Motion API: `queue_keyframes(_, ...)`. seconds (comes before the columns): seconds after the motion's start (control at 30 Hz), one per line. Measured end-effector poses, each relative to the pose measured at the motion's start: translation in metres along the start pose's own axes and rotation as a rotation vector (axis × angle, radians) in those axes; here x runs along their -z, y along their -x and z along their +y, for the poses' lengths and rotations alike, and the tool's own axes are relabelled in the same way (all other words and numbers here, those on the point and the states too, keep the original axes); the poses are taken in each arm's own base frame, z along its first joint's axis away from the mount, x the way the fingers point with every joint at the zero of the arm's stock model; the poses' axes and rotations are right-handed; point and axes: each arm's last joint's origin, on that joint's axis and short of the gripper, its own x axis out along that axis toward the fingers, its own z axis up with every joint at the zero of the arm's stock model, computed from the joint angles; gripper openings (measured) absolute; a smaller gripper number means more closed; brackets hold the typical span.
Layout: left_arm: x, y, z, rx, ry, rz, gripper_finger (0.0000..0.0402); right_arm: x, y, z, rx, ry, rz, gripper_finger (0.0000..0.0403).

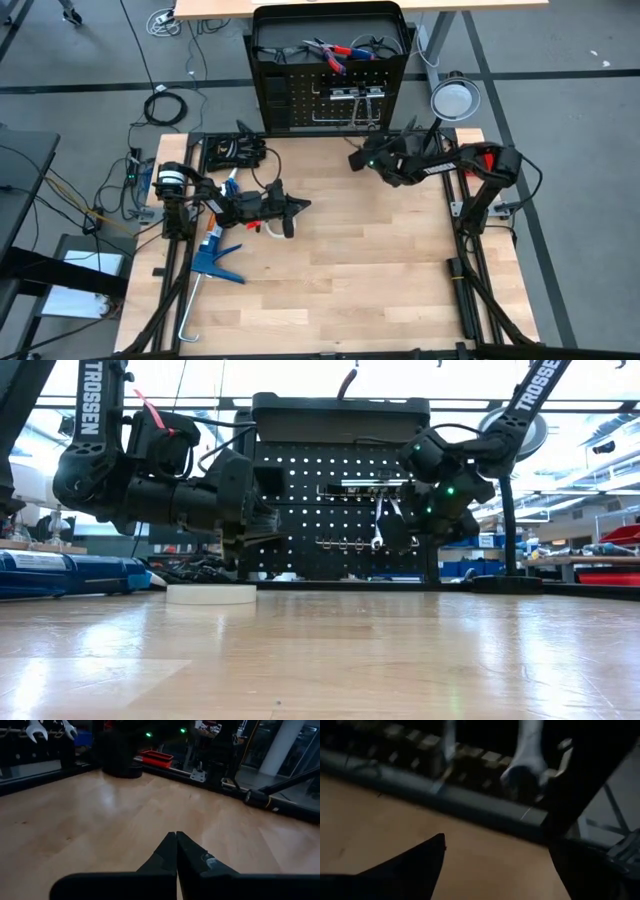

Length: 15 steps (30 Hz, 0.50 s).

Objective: Hang tools onto peg board
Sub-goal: Hang the white tape into the black peg board

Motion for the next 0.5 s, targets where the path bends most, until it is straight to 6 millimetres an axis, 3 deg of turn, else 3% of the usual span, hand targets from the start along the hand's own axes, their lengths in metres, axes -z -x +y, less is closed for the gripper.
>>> queue_keyframes(0.27,0.0,0.0,0.002,-0.007,0.035,0.009,0.0,0.025,0.025,0.018,-0.082,0.127,0.121,0.0351)
queue_keyframes(0.5,-0.005,-0.002,0.023,-0.013,0.136,0.036,0.0,0.04,0.051,0.035,-0.156,0.187,0.145,0.035)
